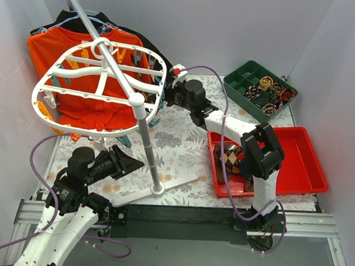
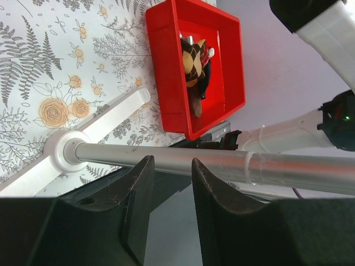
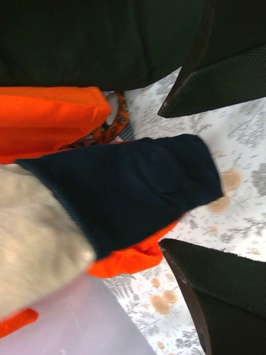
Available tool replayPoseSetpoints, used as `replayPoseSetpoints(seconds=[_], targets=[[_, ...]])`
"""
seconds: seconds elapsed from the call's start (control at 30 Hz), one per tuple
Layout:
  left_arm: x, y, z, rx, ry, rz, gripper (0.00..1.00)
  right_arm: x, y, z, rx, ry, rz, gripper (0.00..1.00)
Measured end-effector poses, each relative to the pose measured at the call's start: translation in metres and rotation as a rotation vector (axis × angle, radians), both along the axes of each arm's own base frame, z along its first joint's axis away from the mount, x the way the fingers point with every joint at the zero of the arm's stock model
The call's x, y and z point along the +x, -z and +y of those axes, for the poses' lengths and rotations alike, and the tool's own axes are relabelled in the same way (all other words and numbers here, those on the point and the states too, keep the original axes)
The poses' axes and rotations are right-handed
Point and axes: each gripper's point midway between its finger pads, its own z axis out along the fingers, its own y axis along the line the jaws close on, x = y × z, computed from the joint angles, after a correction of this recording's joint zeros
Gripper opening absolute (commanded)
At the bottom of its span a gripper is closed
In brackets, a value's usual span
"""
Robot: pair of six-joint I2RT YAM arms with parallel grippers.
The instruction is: Remove the socks clipped to the hanger
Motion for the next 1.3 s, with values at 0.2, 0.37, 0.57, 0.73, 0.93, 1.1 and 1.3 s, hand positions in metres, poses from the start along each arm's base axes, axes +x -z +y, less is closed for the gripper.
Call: replayPoseSetpoints(seconds=[0.2, 0.37, 0.57, 0.73, 0.93, 1.1, 1.3], targets=[[-0.003, 0.001, 0.000, -0.003, 0.009, 0.012, 0.31, 0.015, 0.010, 0.029, 0.051, 0.000, 0.021, 0.75], [-0.006, 0.001, 0.000, -0.006, 0.010, 0.008, 0.31, 0.022, 0.026, 0.032, 0.040, 0.061, 0.041, 0.56], [-0.007, -0.001, 0.001, -0.012, 0.012, -0.002, 0.31, 0.035, 0.035, 0.030, 0.021, 0.136, 0.030, 0.08], [-0.007, -0.001, 0.001, -0.010, 0.012, -0.003, 0.31, 0.034, 0.034, 0.030, 0.030, 0.142, 0.039, 0.01], [-0.005, 0.001, 0.000, 0.000, 0.016, 0.006, 0.32, -0.003, 0.030, 0.006, 0.011, 0.129, 0.086, 0.01], [0.000, 0.004, -0.004, 0.013, 0.031, 0.014, 0.32, -0.042, -0.004, -0.016, 0.035, 0.103, 0.086, 0.01], [0.004, -0.003, -0.012, -0.011, 0.070, -0.009, 0.33, -0.088, -0.029, -0.040, 0.021, 0.070, 0.108, 0.01]])
